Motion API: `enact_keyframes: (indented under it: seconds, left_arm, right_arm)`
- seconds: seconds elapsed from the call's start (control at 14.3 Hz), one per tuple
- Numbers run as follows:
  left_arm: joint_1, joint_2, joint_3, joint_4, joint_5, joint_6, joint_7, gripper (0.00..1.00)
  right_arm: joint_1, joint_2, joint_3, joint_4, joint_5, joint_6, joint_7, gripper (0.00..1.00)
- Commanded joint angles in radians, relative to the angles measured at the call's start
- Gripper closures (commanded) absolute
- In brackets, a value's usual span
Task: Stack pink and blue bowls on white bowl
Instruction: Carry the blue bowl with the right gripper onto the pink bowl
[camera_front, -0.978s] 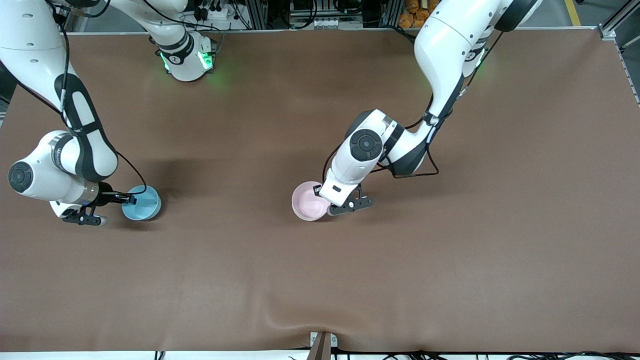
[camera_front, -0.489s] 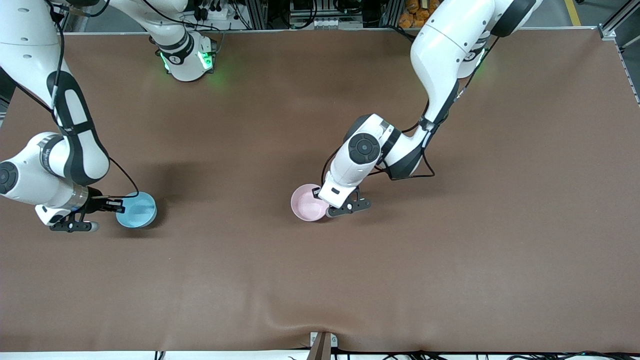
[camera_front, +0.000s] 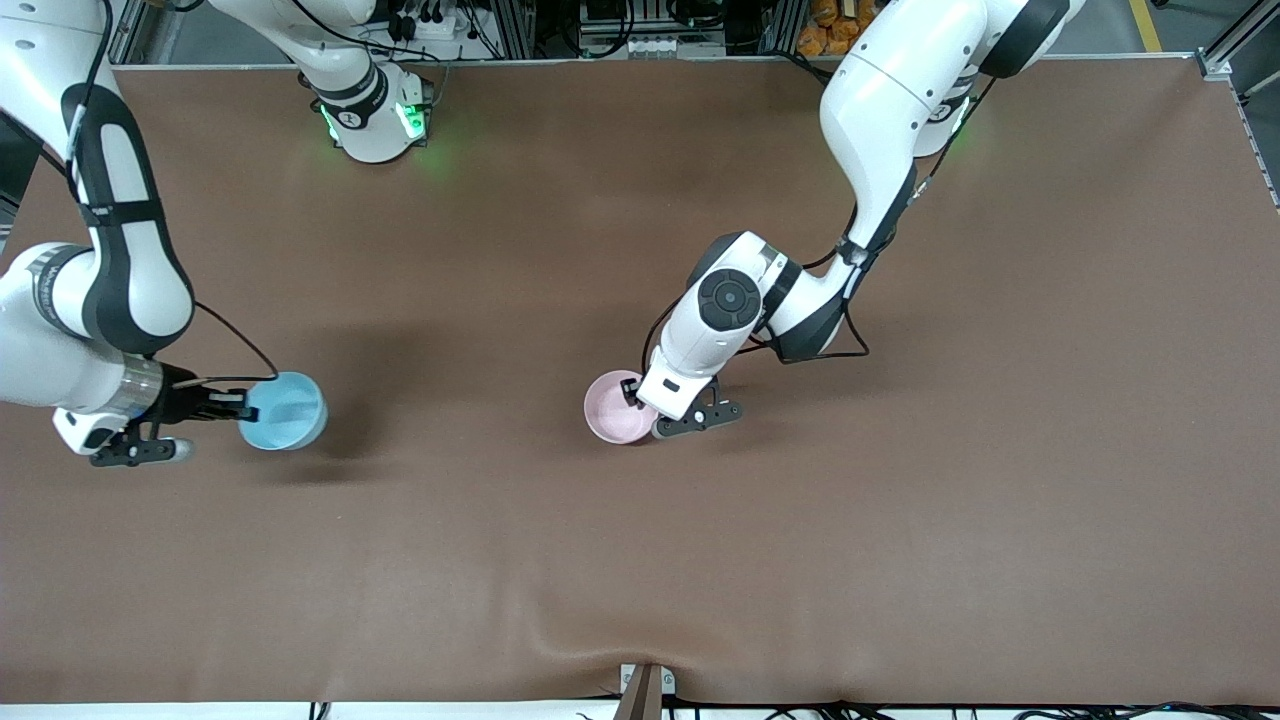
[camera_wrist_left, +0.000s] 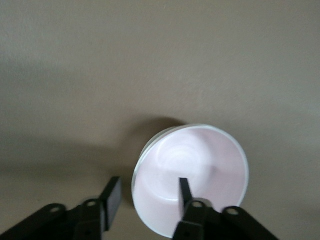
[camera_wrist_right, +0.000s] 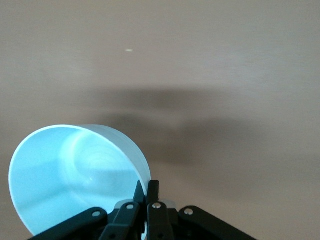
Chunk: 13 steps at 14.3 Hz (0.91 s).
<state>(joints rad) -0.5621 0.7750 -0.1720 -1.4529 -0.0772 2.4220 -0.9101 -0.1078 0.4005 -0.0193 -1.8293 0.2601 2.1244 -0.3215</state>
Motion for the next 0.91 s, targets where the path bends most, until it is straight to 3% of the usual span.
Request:
enact_keyframes:
  seconds: [0.0,0.49,0.84]
  left_arm:
    - [0.022,-0.069,0.017,-0.006,-0.001,-0.055,-0.023,0.0]
    - [0.128,-0.267,0.026,-0.004,0.207,-0.346,0.086,0.0]
    - [0.276,-0.362,0.023,-0.004,0.209,-0.449,0.403,0.0]
  right_arm:
    - [0.066,-0.002,0.018,-0.002,0.03,-0.007,0.115,1.0]
    - [0.348,0.008,0.027,0.063,0.033,-0.004,0.455,1.0]
    - [0.58,0.147,0.024,0.298,0.03,0.002,0.819,1.0]
